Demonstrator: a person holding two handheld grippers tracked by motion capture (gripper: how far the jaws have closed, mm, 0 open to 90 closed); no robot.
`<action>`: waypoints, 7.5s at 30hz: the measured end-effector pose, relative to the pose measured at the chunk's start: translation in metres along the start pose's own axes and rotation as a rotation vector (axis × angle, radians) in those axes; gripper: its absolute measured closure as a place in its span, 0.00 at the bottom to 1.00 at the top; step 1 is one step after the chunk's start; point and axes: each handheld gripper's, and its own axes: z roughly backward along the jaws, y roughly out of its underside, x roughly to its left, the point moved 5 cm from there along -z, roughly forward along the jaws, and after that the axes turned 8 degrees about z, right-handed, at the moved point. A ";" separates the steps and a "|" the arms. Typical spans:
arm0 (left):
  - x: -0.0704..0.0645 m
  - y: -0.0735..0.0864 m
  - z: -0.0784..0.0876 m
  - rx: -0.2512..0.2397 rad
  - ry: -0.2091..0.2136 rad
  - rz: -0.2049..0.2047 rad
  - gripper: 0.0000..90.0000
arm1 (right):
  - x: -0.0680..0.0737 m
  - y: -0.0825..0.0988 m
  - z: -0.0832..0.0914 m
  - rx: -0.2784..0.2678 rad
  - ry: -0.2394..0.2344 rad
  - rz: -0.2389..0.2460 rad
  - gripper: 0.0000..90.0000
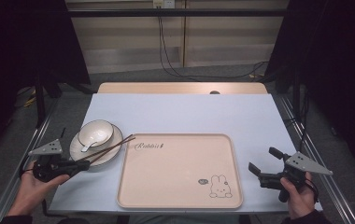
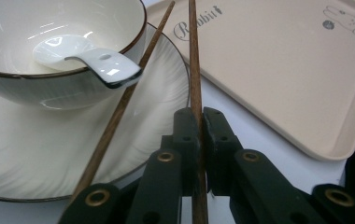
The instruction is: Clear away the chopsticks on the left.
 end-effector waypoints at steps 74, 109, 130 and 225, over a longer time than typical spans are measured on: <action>-0.098 -0.031 -0.126 -0.003 -0.209 0.285 0.94 | 0.002 0.000 -0.001 0.003 -0.010 0.014 0.01; -0.098 -0.017 -0.133 0.090 -0.248 0.319 0.89 | 0.003 -0.001 -0.001 0.000 -0.018 0.020 0.01; -0.102 -0.028 -0.114 -0.077 -0.142 0.178 0.24 | 0.003 -0.001 0.000 -0.002 -0.016 0.016 0.01; 0.045 -0.003 -0.037 0.102 -0.081 -0.067 0.85 | 0.003 -0.001 -0.002 -0.002 -0.008 0.023 0.01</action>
